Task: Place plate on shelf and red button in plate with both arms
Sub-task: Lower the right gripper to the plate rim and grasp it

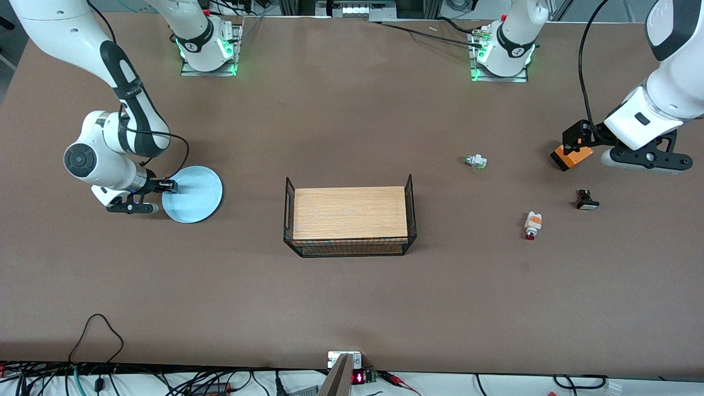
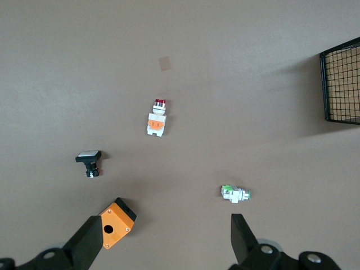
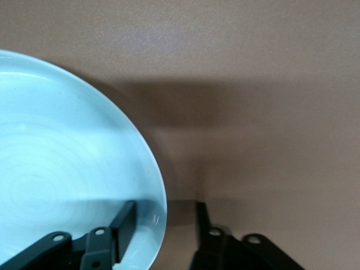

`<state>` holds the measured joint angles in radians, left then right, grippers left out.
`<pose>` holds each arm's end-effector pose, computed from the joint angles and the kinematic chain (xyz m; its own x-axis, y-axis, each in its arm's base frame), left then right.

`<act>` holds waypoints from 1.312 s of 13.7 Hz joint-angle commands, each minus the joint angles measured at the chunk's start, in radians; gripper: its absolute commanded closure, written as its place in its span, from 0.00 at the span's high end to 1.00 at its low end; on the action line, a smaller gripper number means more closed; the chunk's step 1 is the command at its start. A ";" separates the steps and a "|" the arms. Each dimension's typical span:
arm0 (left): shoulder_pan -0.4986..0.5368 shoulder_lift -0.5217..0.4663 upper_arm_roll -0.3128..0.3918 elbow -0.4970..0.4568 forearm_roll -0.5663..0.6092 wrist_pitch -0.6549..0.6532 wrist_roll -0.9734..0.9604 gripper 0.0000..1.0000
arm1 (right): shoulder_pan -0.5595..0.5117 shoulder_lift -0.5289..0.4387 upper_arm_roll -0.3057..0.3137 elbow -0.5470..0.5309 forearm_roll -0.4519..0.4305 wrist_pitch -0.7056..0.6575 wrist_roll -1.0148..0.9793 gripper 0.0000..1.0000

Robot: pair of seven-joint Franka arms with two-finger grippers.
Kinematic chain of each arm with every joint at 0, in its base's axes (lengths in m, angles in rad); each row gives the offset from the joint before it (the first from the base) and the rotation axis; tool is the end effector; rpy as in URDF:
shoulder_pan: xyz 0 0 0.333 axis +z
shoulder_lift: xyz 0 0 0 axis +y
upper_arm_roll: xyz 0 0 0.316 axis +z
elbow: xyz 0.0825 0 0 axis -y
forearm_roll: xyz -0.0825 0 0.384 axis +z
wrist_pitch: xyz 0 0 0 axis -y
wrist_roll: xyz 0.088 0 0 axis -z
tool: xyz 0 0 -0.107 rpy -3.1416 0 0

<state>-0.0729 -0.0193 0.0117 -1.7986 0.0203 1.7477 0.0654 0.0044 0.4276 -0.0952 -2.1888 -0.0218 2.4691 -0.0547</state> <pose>0.5528 -0.0320 0.5420 0.9910 -0.1298 -0.0328 -0.1304 -0.9913 -0.0175 0.5393 -0.0506 0.1777 0.9888 -0.0154 -0.1483 -0.0092 -0.9991 0.0423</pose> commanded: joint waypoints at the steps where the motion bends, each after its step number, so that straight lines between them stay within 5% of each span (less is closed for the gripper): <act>1: -0.004 -0.010 0.002 0.010 0.020 -0.020 0.007 1.00 | -0.007 -0.012 0.006 -0.028 -0.015 0.011 -0.008 0.00; 7: -0.005 -0.010 0.001 0.010 0.020 -0.020 0.005 1.00 | -0.009 -0.067 0.012 0.024 0.006 -0.128 -0.005 0.00; 14: -0.004 -0.010 0.002 0.010 0.018 -0.020 0.005 1.00 | 0.003 -0.197 0.026 0.329 0.094 -0.594 0.053 0.00; 18: -0.005 -0.010 0.002 0.010 0.018 -0.020 0.005 1.00 | 0.015 -0.237 0.089 0.480 0.216 -0.801 0.353 0.00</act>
<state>-0.0729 -0.0193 0.0117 -1.7985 0.0203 1.7476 0.0654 0.0134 0.1962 -0.0373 -1.7826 0.1386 1.7560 0.1520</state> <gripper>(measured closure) 0.000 0.974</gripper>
